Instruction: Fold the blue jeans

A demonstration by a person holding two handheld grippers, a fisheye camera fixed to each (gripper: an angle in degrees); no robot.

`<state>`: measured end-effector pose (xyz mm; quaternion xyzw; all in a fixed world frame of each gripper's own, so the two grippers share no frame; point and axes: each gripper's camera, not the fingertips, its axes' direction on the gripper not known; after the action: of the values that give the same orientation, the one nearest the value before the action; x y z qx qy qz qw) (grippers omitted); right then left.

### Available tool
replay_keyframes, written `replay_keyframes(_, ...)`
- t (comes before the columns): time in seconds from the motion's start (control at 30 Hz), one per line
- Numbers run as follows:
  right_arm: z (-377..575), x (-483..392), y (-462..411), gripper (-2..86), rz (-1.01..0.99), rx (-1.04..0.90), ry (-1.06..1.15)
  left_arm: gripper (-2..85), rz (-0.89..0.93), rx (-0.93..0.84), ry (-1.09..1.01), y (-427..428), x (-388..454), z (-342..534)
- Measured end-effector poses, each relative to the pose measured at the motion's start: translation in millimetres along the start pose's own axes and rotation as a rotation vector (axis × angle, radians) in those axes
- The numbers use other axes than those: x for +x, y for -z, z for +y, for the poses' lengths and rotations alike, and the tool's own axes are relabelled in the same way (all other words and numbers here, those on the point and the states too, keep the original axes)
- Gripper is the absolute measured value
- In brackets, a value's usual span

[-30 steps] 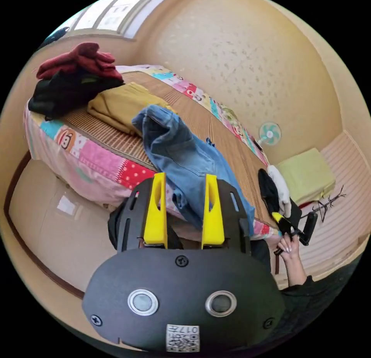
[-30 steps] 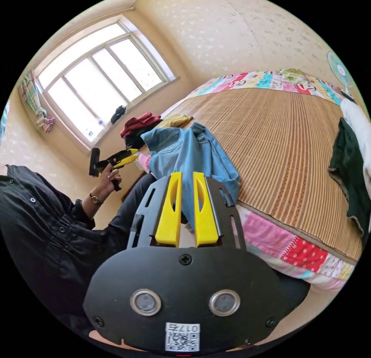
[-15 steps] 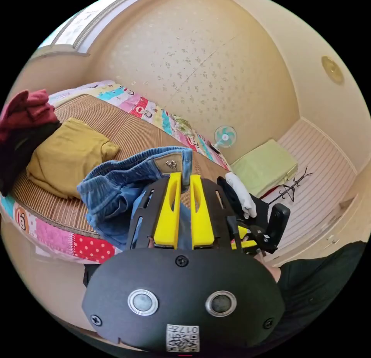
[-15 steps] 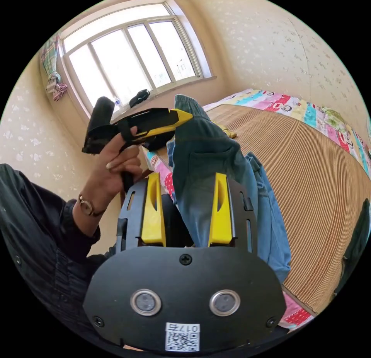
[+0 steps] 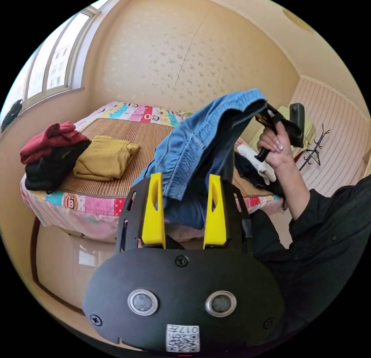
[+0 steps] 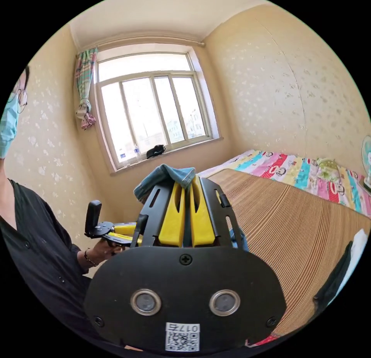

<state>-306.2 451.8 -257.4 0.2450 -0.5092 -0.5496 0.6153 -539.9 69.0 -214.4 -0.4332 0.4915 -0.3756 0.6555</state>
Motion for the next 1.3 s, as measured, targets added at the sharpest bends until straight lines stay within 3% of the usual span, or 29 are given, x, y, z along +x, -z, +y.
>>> replay_keyframes(0.27,-98.7,-84.3,88.6,2.9,0.125,0.064,0.231,20.5,-0.245,0.004,-0.413,2.1,107.6,17.9)
replay_keyframes(0.43,-144.1,-119.4,168.6,2.7,0.151,0.194,0.264,17.9,-0.565,0.235,-0.581,28.4,172.0,8.8)
replay_keyframes(0.63,-183.9,-149.6,258.4,2.9,0.09,0.263,0.329,14.9,-0.57,0.511,-0.641,87.3,208.1,-15.1)
replay_keyframes(0.8,-197.6,-164.3,314.9,2.9,0.079,0.278,0.343,12.6,-0.415,0.604,-0.702,132.4,210.8,-11.2)
replay_keyframes(0.97,-205.1,-165.1,342.9,2.9,0.016,0.311,0.346,2.5,-0.667,0.707,-0.73,133.5,234.4,-16.3)
replay_keyframes(1.07,-216.6,-163.4,359.3,2.7,0.102,0.296,0.336,0.9,-0.345,0.876,-0.514,207.9,194.3,-35.4)
replay_keyframes(1.13,-225.9,-158.7,368.8,2.6,0.181,0.249,0.322,0.3,0.066,0.965,-0.296,270.1,124.9,-65.0)
replay_keyframes(1.2,-242.2,-143.5,371.1,2.3,0.266,0.093,0.322,-0.1,0.293,1.01,-0.185,298.4,76.2,-91.8)
replay_keyframes(1.3,-243.9,-118.1,370.5,2.4,0.231,0.008,0.319,-0.4,0.429,0.967,-0.173,316.6,36.4,-143.7)
